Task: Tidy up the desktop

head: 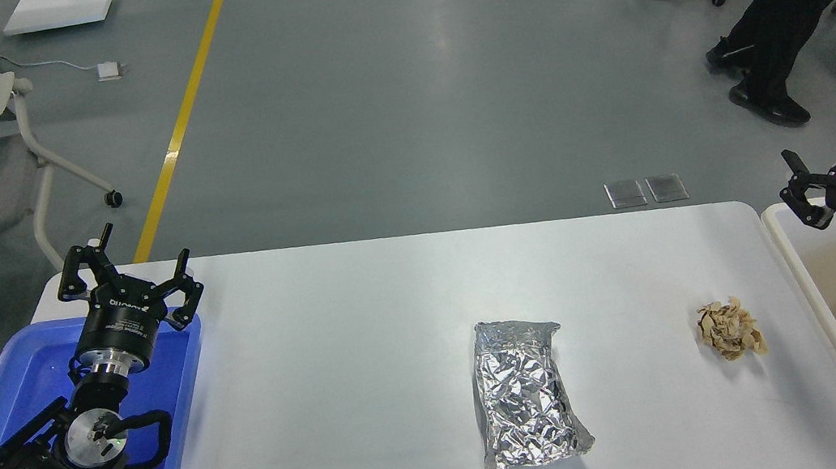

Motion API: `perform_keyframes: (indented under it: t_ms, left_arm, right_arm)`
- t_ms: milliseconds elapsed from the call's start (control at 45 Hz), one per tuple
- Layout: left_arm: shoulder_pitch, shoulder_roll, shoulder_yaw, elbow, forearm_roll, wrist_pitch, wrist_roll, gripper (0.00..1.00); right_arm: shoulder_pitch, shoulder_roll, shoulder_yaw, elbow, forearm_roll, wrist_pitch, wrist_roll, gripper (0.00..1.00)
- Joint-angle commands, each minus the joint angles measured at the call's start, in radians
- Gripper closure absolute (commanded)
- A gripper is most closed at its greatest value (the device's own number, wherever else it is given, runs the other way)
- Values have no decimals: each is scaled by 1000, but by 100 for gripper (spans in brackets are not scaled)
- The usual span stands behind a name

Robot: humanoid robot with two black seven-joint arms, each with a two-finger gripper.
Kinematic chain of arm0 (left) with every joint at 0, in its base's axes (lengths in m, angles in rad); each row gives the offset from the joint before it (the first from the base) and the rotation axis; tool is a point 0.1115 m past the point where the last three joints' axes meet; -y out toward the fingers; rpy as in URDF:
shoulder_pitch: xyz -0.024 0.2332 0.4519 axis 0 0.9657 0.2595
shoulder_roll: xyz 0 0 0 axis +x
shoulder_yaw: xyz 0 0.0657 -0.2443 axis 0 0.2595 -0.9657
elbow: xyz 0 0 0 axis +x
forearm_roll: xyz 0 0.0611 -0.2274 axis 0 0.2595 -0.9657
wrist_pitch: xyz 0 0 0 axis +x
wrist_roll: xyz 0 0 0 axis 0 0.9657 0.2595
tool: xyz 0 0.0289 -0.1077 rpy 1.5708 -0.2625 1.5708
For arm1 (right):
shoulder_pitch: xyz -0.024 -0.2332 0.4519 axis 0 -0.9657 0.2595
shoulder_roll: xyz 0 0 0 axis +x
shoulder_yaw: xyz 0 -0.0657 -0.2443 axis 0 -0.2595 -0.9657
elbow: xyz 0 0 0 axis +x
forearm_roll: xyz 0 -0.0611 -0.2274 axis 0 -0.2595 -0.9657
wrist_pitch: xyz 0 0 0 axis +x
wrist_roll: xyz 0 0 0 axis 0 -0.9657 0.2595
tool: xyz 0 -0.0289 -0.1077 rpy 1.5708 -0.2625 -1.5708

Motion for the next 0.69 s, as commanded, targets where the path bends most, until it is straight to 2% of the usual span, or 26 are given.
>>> perform_keyframes:
  t_ms: [0, 667]
  left_arm:
    - [0, 0, 1, 0, 0, 0, 0, 0]
    - [0, 0, 0, 0, 0, 0, 1, 0]
  right_arm:
    - [-24, 21, 2, 0, -3, 3, 17, 0]
    - [-15, -15, 5, -18, 0, 6, 15, 0]
